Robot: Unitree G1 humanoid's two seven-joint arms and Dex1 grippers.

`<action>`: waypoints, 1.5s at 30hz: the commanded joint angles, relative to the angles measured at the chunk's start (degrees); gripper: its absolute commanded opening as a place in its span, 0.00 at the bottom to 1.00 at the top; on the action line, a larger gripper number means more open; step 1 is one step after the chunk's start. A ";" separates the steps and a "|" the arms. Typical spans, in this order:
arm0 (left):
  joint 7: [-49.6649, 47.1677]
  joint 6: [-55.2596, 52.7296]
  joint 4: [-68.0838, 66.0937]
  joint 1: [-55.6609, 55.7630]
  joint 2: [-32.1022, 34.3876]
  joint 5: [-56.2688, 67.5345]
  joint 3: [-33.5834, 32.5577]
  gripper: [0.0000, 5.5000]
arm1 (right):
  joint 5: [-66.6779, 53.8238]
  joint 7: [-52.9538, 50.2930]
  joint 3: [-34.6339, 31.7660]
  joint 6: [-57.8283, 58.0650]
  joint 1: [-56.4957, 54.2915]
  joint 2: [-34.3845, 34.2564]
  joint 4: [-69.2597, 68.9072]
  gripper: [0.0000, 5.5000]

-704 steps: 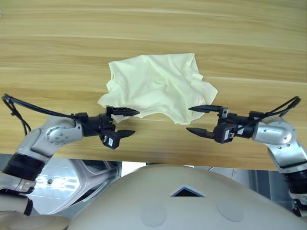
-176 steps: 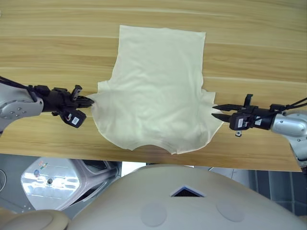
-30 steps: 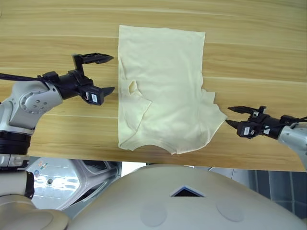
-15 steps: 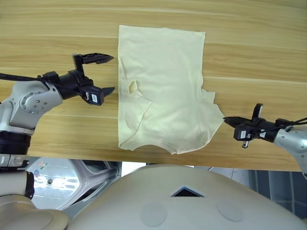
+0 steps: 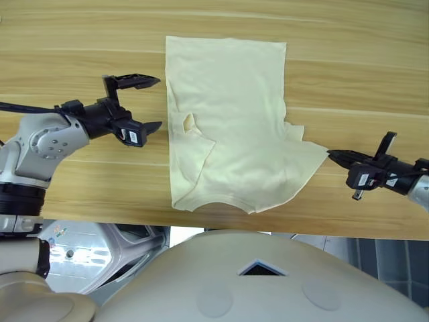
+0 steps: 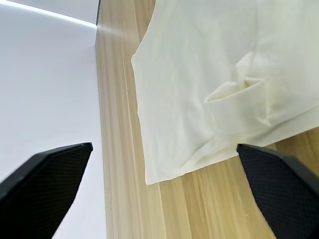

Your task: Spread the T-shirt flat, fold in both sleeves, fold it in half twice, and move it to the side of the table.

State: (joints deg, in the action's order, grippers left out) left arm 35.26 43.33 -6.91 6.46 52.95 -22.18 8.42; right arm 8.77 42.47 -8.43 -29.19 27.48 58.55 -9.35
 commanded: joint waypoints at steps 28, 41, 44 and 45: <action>-1.33 0.97 -3.74 1.48 -1.22 -1.37 2.11 0.98 | 14.83 10.14 31.70 7.80 -37.35 -14.30 -1.74 0.01; -1.12 0.58 -3.49 1.50 -1.82 -1.61 2.78 0.98 | 16.76 12.67 40.73 5.15 -37.89 -17.72 1.94 0.01; -1.11 0.56 -3.48 1.41 -1.80 -1.60 2.80 0.98 | 15.47 12.79 40.04 5.51 -37.83 -17.35 0.41 0.01; -1.15 0.57 -3.52 1.40 -1.80 -1.63 2.81 0.98 | 15.31 12.83 39.75 5.64 -37.97 -17.29 0.26 0.01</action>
State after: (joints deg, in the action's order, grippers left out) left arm 34.19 44.40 -10.65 7.46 51.17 -23.34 10.79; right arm 25.02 54.85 32.01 -23.91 -10.22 41.02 -7.95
